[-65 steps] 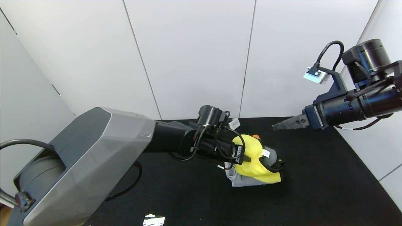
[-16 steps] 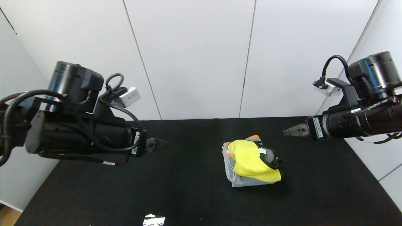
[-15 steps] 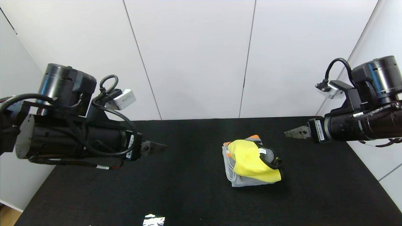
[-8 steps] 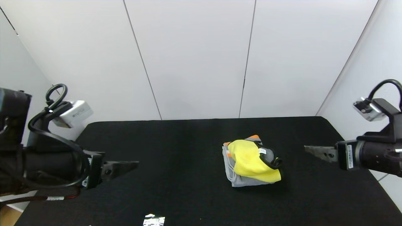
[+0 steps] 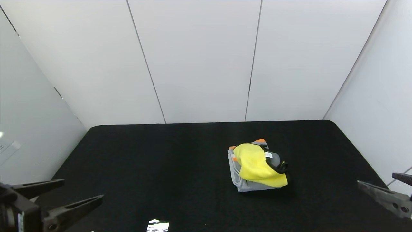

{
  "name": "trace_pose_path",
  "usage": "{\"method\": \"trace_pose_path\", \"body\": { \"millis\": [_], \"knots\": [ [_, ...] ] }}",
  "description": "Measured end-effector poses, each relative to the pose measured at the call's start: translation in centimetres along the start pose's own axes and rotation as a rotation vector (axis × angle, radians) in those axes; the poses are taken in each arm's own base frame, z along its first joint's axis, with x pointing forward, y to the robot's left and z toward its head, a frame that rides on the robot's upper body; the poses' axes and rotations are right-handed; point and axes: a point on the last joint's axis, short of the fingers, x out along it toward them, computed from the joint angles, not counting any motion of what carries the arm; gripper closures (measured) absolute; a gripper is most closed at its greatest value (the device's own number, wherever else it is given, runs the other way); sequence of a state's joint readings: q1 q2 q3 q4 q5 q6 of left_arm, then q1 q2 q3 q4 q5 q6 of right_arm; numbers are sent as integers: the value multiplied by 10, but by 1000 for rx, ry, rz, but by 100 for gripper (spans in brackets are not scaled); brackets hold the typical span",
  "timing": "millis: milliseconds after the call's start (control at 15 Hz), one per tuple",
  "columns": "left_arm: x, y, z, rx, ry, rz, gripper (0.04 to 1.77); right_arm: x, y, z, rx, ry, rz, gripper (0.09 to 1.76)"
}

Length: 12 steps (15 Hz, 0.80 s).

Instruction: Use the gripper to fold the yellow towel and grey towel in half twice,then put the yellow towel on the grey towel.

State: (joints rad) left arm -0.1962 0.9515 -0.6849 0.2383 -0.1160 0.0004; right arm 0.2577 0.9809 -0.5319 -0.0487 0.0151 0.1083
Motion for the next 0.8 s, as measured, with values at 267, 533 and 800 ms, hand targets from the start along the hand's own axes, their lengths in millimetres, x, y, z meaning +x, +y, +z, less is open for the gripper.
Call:
{"method": "trace_pose_path", "body": {
  "millis": [267,533,800],
  "knots": [
    [-27,-3,-29,23,-68,16,9,-38,-4,-27,8,1,-19,14],
    [-52,-5,-54,38,-123,31,9,-72,-5,-47,12,-57,-24,14],
    [-76,-8,-76,44,-177,34,9,-100,-6,-66,19,-125,-40,14]
  ]
}}
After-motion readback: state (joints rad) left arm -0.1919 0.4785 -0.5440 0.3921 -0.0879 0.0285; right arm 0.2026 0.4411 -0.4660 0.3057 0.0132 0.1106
